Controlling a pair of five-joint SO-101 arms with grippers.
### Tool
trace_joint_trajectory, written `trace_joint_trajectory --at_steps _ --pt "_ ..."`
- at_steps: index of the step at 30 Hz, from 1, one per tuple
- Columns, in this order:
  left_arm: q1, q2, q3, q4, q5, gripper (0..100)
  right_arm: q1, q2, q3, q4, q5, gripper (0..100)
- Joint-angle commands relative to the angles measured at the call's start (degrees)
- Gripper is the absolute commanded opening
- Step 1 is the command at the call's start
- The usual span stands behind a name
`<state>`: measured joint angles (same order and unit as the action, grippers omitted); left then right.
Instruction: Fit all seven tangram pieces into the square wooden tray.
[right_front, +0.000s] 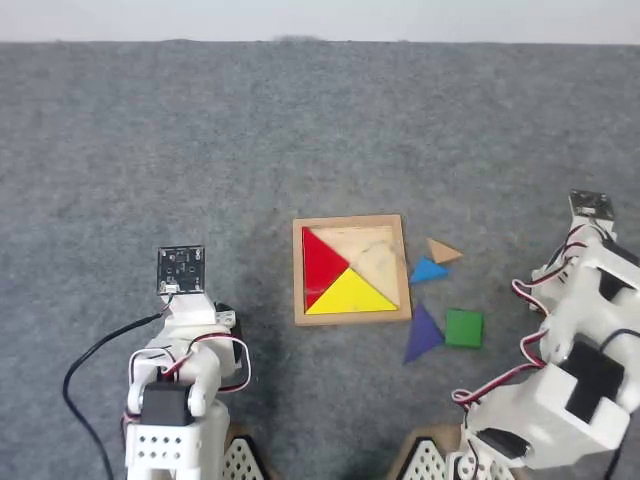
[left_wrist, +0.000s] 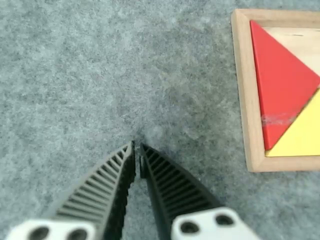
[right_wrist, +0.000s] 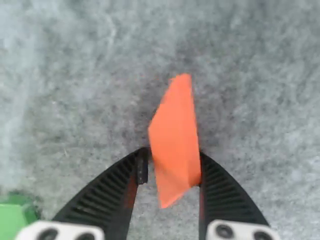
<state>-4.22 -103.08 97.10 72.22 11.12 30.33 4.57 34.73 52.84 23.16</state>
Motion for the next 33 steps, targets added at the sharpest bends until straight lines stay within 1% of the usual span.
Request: trace_joint_trajectory --at_steps 1,6,11,13,20,22,26,29,33 --pt "-0.35 -1.14 -0.66 0.09 -0.62 1 -2.95 -5.41 -2.02 2.15 0.18 16.6" --pt "-0.35 -1.14 -0.66 0.09 -0.62 1 -9.01 -13.14 -1.76 6.46 0.18 16.6" --pt "-0.35 -1.14 -0.66 0.09 -0.62 1 -13.49 -14.55 -1.76 9.36 0.18 16.6" --pt "-0.35 -1.14 -0.66 0.09 -0.62 1 -13.41 -14.9 -1.41 9.54 0.18 16.6" --pt "-0.35 -1.14 -0.66 0.09 -0.62 1 -9.27 -13.85 -0.62 8.92 0.26 16.6" --pt "-0.35 -1.14 -0.66 0.09 -0.62 1 -9.01 -12.62 -0.26 7.52 -0.18 16.6" --pt "-0.35 -1.14 -0.66 0.09 -0.62 1 -7.69 -7.08 -0.62 3.91 -5.45 16.8" --pt "-0.35 -1.14 -0.66 0.09 -0.62 1 -7.69 -2.51 -0.62 0.92 -6.59 16.9" --pt "-0.35 -1.14 -0.66 0.09 -0.62 1 -7.52 -0.4 -2.46 1.98 -6.95 16.7"
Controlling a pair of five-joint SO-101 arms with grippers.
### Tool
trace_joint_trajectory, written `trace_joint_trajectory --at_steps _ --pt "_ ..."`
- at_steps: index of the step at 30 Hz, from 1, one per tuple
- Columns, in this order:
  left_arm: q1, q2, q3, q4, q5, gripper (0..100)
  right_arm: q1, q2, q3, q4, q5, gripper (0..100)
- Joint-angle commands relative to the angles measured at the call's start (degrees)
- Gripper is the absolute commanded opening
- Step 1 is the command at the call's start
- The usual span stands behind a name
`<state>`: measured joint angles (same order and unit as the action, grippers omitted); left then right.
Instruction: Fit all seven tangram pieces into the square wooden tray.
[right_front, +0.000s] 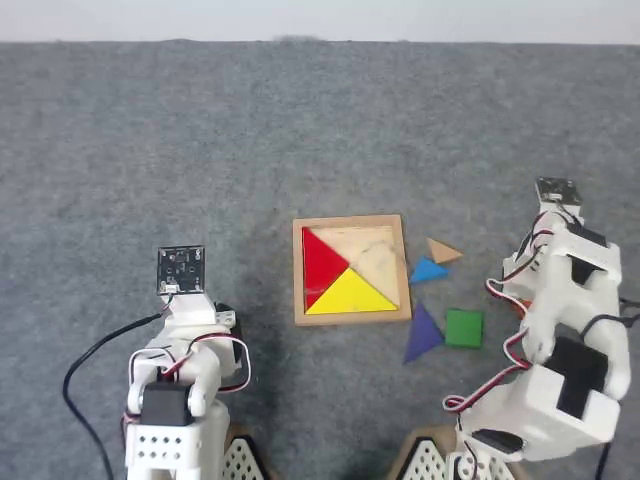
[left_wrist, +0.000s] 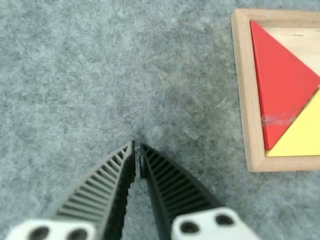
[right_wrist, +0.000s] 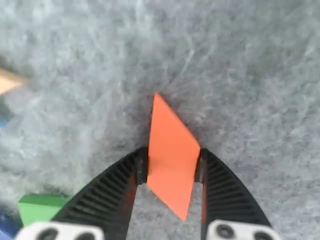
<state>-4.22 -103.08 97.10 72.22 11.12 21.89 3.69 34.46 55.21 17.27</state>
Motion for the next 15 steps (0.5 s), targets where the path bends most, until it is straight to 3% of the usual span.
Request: trace_joint_trajectory --at_steps 1,6,11,15 --pt "-0.35 -1.14 -0.66 0.09 -0.62 1 0.92 0.48 -2.37 -0.4 -0.88 16.7" --pt "-0.35 -1.14 -0.66 0.09 -0.62 1 1.36 0.48 -2.37 -0.57 -0.62 15.2" --pt "-0.35 -1.14 -0.66 0.09 -0.62 1 1.01 -0.04 -2.64 -0.66 2.11 0.5" --pt "-0.35 -1.14 -0.66 0.09 -0.62 1 -0.84 -2.59 -4.75 1.27 2.99 0.7"
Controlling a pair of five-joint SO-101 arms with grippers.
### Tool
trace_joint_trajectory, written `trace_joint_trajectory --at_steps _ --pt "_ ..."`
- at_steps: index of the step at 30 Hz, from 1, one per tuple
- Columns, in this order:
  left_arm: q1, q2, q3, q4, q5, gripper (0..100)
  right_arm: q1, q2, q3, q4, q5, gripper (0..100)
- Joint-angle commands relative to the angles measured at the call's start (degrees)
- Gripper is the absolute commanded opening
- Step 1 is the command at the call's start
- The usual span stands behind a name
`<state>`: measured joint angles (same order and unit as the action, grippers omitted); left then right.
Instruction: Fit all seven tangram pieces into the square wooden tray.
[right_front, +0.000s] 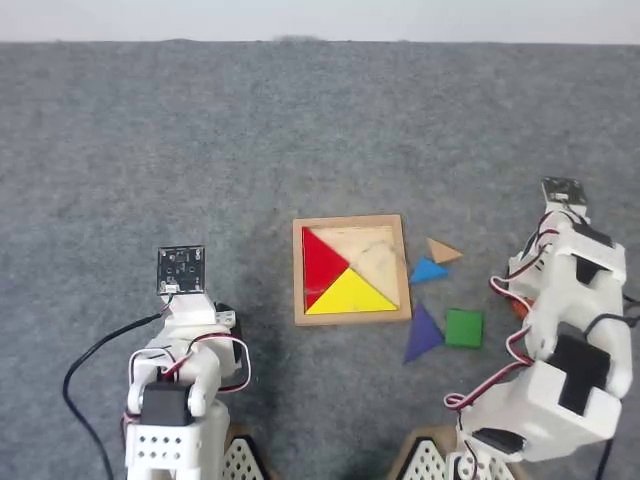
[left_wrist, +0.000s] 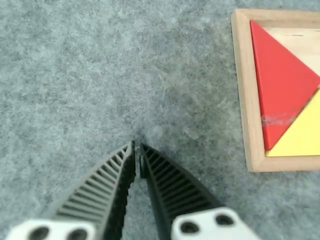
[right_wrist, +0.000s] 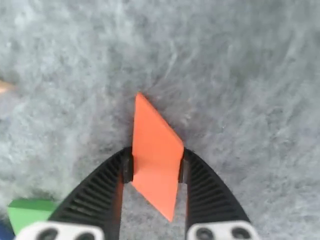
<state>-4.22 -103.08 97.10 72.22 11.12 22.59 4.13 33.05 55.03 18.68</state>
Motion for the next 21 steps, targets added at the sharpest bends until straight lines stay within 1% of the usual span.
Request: trace_joint_trajectory --at_steps 1,7,12,16,21 --pt "-0.35 -1.14 -0.66 0.09 -0.62 1 -2.42 -4.35 -4.31 2.77 1.58 0.7" --pt "-0.35 -1.14 -0.66 0.09 -0.62 1 -11.91 -14.73 -8.44 11.47 1.58 0.7" --pt "-0.35 -1.14 -0.66 0.09 -0.62 1 -23.25 -21.41 -8.35 14.64 1.93 0.7" --pt "-0.35 -1.14 -0.66 0.09 -0.62 1 -32.04 -22.64 -8.44 14.9 5.54 0.7" --pt "-0.35 -1.14 -0.66 0.09 -0.62 1 -40.57 -19.03 -8.97 13.49 8.26 0.7"
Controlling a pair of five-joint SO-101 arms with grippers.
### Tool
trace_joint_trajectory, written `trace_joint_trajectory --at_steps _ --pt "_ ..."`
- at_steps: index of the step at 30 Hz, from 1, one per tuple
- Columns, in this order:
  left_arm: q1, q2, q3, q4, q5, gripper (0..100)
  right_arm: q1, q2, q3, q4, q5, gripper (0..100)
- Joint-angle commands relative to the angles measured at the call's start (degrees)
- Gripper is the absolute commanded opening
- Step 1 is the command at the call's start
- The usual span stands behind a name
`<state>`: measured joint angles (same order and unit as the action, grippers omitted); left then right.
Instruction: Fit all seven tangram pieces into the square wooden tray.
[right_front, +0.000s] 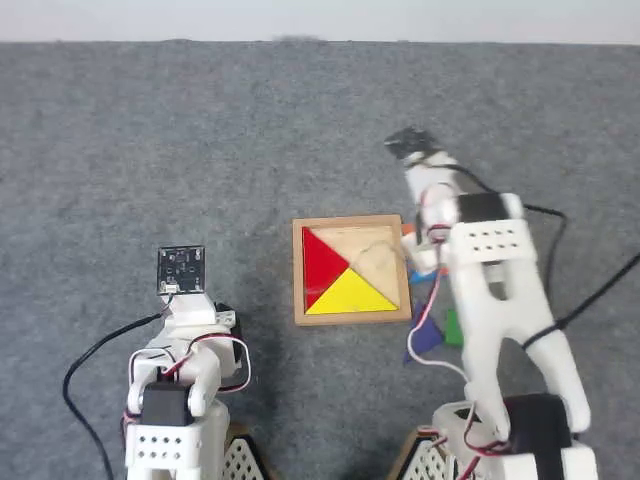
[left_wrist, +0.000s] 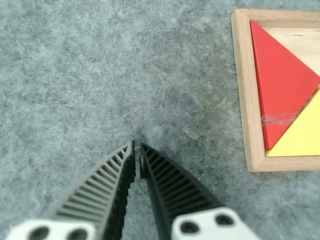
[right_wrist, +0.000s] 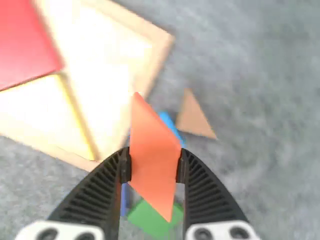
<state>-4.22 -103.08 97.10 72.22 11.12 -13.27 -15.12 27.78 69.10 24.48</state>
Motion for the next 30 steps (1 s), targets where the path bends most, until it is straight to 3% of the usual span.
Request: trace_joint_trajectory --at_steps 1,10,25,30 --pt "-0.35 -1.14 -0.66 0.09 -0.62 1 -6.29 1.36 -4.04 -1.19 2.55 0.7" --pt "-0.35 -1.14 -0.66 0.09 -0.62 1 -14.73 19.03 -18.37 -3.21 2.99 0.7" --pt "-0.35 -1.14 -0.66 0.09 -0.62 1 -16.75 42.95 -38.59 -2.59 -2.55 1.3" --pt "-0.35 -1.14 -0.66 0.09 -0.62 1 -16.31 43.56 -38.59 -2.59 -2.55 14.8"
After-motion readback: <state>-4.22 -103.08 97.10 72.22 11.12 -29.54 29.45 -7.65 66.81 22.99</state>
